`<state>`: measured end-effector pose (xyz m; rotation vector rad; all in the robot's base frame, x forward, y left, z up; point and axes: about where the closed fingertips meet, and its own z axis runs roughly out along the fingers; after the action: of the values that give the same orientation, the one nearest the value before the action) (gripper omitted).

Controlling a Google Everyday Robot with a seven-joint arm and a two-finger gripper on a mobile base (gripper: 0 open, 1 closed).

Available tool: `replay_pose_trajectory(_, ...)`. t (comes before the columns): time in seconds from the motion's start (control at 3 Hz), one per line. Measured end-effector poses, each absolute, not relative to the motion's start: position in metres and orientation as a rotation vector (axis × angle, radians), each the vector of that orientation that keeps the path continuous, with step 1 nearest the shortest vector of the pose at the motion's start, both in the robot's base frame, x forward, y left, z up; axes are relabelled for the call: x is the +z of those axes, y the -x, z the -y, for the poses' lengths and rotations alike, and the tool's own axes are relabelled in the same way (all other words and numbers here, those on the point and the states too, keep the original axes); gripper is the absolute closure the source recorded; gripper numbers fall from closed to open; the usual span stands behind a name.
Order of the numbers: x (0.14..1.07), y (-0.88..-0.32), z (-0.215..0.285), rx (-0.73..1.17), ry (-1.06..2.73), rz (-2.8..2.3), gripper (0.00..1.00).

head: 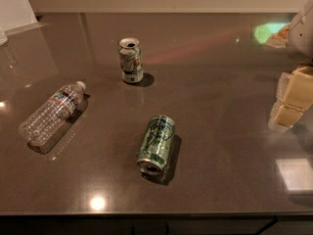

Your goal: Place green can upright

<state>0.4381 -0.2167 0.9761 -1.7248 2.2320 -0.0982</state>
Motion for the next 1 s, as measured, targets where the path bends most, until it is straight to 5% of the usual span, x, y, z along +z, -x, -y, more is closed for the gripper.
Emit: replay_pose_trajectory(1.0,0.973,-0.437,0.153,-0.006,2.024,-1.934,0.0)
